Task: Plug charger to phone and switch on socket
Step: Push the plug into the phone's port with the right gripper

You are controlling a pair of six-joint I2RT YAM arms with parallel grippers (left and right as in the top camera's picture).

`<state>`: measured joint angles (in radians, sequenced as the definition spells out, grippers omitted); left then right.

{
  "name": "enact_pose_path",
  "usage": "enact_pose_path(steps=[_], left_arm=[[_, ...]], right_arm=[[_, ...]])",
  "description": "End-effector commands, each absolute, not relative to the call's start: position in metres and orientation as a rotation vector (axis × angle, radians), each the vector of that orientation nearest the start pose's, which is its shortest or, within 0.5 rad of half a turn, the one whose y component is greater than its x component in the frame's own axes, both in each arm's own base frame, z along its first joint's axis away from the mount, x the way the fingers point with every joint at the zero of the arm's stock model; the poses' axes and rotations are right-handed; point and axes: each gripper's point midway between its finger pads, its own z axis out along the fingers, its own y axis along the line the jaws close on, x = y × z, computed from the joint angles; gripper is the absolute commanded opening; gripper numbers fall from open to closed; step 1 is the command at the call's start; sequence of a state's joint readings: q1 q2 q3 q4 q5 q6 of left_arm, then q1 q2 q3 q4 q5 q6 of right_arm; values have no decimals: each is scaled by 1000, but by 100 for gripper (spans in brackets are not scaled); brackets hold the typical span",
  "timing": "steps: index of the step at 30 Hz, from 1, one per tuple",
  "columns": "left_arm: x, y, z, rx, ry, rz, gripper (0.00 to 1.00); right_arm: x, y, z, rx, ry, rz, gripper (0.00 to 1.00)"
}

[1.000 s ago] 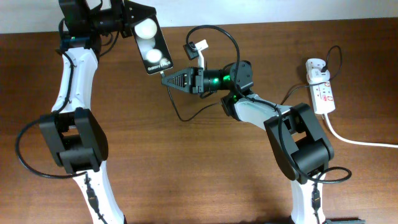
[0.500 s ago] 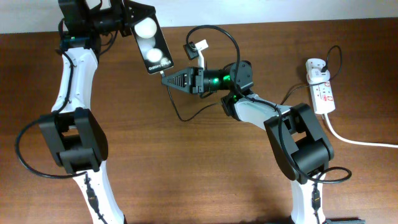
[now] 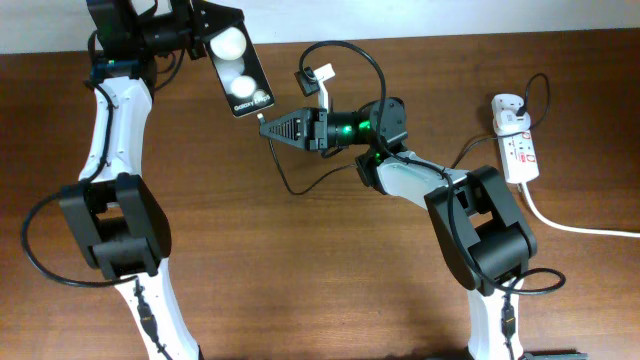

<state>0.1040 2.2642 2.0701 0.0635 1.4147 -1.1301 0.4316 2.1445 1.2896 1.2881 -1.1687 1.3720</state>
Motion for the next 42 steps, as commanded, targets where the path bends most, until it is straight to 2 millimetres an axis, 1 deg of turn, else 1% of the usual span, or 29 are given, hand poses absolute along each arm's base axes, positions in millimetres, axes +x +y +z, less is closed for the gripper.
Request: enact_pose_path(steps=[1, 15, 17, 36, 38, 42], left_arm=[[544, -122, 337, 107, 1987, -1887, 0], [542, -124, 337, 120, 1989, -1892, 0], [539, -128, 337, 160, 1986, -1895, 0], [533, -134, 338, 222, 1983, -1906, 0], [530, -135, 338, 272, 1968, -1896, 0], [528, -137, 338, 295, 1963, -1896, 0]], right_arm=[[392, 350, 251, -584, 1681, 2033, 4], [394, 350, 252, -566, 1676, 2030, 4], [394, 350, 252, -566, 1675, 2029, 4], [395, 350, 253, -557, 1672, 2027, 4], [396, 350, 253, -553, 1671, 2026, 4], [396, 350, 253, -553, 1671, 2026, 4]])
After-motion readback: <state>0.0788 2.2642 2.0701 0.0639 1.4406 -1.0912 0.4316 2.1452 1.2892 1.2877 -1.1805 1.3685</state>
